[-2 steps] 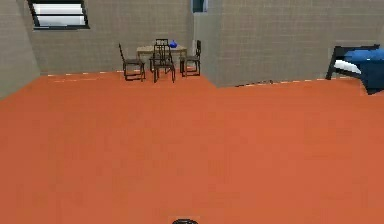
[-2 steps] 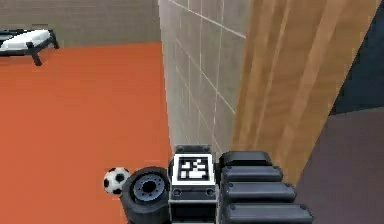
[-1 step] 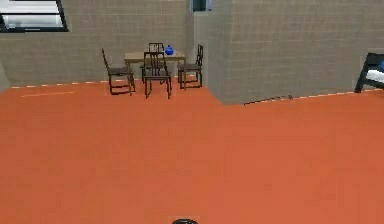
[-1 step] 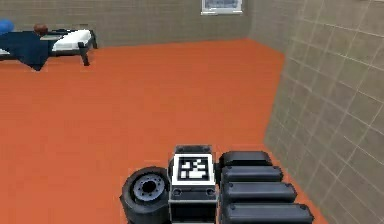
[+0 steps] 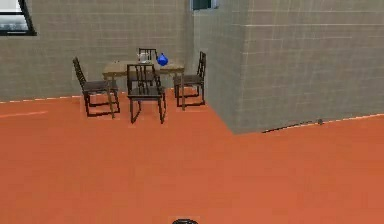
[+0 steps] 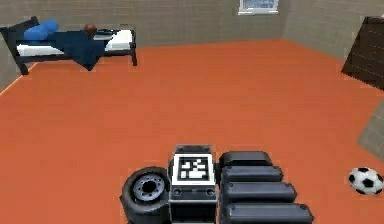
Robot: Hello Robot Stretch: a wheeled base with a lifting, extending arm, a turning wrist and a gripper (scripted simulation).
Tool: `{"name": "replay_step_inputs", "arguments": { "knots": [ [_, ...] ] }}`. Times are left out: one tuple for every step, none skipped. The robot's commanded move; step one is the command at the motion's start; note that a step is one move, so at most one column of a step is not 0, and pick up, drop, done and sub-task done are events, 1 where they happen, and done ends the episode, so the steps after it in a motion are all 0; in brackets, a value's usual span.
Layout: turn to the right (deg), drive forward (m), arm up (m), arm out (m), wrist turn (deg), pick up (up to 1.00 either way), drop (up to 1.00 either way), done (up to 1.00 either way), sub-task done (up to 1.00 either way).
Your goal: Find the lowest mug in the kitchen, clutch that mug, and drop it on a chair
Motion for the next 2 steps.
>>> {"name": "replay_step_inputs", "arguments": {
  "knots": [
    [0.0,1.00,0.00,0.00,0.0,0.00,0.00,0.00,0.00],
    [0.0,1.00,0.00,0.00,0.0,0.00,0.00,0.00,0.00]
  ]
}}
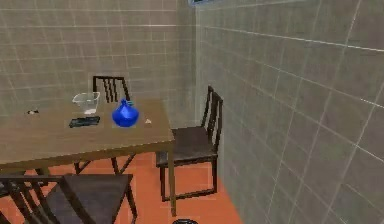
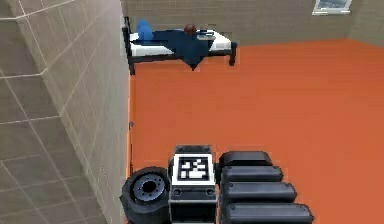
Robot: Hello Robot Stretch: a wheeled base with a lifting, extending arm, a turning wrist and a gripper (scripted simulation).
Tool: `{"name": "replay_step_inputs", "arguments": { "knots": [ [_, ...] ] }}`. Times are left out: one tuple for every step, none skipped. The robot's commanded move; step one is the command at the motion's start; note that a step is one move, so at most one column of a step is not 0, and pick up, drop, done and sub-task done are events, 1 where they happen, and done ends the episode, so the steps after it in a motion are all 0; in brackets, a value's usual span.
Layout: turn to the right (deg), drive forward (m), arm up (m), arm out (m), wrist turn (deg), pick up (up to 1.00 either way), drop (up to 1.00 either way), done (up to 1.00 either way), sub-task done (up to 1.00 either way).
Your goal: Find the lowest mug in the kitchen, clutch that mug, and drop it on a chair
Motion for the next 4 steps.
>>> {"name": "replay_step_inputs", "arguments": {
  "knots": [
    [0.0,0.70,0.00,0.00,0.0,0.00,0.00,0.00,0.00],
    [-45.0,0.00,0.00,0.00,0.0,0.00,0.00,0.00,0.00],
    [-39.0,0.00,0.00,0.00,0.0,0.00,0.00,0.00,0.00],
    [45.0,0.00,0.00,0.00,0.0,0.00,0.00,0.00,0.00]
  ]
}}
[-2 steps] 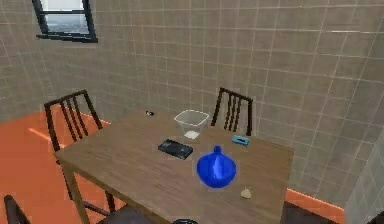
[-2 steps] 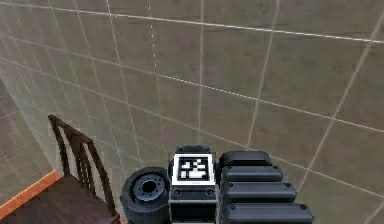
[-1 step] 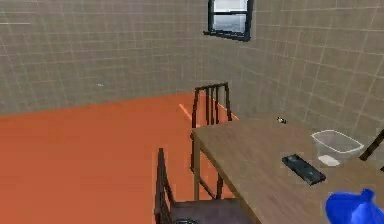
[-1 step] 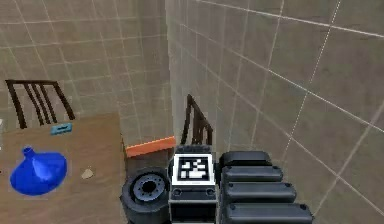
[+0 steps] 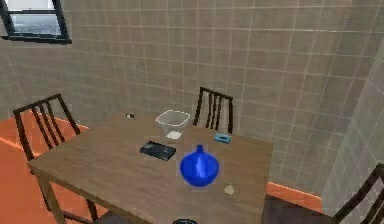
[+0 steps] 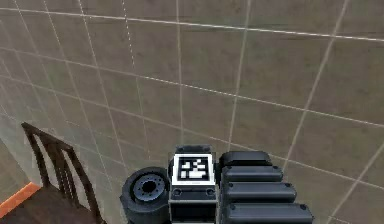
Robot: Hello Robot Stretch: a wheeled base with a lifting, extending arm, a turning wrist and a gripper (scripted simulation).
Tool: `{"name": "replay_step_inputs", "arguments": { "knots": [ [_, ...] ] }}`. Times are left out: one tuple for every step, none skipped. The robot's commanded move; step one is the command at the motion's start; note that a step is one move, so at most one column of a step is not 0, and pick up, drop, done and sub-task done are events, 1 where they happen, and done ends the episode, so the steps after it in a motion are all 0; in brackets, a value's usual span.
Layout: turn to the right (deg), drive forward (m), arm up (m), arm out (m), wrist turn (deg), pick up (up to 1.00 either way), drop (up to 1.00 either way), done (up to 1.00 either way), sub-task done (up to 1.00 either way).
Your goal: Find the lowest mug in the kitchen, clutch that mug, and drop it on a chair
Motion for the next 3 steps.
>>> {"name": "replay_step_inputs", "arguments": {
  "knots": [
    [42.0,0.00,0.00,0.00,0.0,0.00,0.00,0.00,0.00],
    [-45.0,0.00,0.00,0.00,0.0,0.00,0.00,0.00,0.00],
    [-39.0,0.00,0.00,0.00,0.0,0.00,0.00,0.00,0.00]
  ]
}}
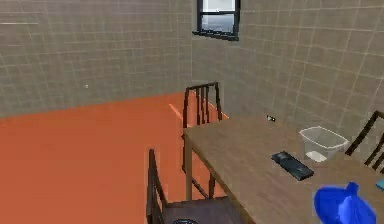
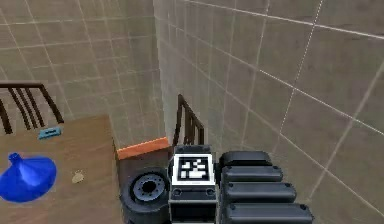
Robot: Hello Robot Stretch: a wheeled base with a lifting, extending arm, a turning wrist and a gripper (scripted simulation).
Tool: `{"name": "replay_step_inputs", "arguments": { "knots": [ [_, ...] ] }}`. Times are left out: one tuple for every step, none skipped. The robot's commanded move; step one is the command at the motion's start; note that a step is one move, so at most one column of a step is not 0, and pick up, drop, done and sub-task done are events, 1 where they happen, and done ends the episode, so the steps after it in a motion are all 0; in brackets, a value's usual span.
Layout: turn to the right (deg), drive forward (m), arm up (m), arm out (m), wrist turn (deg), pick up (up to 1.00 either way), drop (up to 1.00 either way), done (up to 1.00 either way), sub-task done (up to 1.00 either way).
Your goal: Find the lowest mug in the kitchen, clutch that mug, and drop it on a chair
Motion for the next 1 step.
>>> {"name": "replay_step_inputs", "arguments": {
  "knots": [
    [45.0,0.00,0.00,0.00,0.0,0.00,0.00,0.00,0.00]
  ]
}}
